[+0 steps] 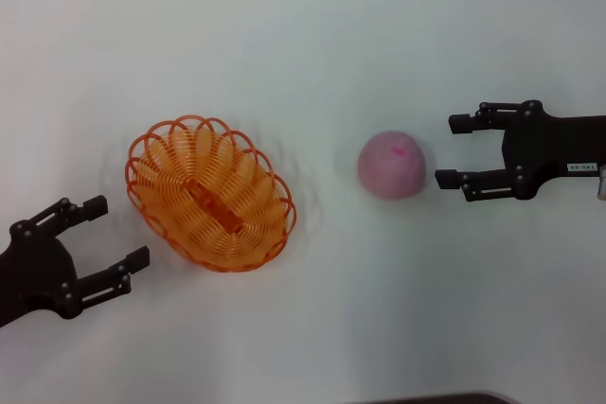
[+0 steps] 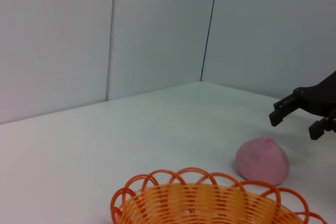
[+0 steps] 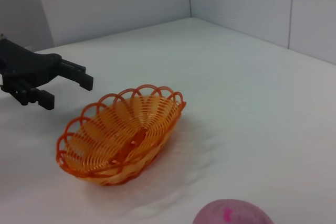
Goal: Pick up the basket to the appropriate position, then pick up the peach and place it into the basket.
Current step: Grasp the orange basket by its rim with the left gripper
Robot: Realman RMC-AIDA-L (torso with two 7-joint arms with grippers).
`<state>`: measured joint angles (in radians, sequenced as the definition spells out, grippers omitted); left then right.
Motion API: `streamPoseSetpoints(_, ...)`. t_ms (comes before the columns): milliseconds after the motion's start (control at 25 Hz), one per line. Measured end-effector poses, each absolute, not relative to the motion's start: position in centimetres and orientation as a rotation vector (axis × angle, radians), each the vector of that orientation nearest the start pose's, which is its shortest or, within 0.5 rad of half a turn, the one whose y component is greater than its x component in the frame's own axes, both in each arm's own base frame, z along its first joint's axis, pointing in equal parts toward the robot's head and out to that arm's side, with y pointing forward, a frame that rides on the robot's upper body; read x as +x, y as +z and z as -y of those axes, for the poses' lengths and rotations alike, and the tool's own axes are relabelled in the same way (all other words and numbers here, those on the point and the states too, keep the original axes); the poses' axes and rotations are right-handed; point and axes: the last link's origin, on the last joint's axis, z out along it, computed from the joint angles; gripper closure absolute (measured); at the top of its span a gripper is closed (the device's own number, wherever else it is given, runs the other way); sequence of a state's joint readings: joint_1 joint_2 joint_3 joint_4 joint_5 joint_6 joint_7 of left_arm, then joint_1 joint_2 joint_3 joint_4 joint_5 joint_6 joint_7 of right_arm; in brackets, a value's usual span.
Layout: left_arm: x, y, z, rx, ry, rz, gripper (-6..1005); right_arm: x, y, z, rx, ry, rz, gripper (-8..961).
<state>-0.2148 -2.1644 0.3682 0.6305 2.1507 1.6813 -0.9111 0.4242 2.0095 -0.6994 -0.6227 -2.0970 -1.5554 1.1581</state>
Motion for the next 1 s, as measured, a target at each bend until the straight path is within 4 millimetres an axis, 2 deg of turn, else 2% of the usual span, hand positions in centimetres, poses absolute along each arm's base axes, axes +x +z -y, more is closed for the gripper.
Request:
streamPoseSetpoints(640, -34.5, -1.3, -20.8, -2.523, -0.699, 0.574, 140, 32.0, 1.3, -29.5, -2.779, 0.439, -0.479, 118)
streamPoseSetpoints(800, -34.2, -1.0, -21.0, -2.518, -0.754, 0.689, 140, 32.0, 1.3, -29.5, -2.779, 0.439, -0.480, 118)
streamPoseSetpoints(1000, -33.8, 0.5, -21.8, -2.491, -0.813, 0.928, 141, 32.0, 1.3, -29.5, -2.784, 0.438, -0.476, 118)
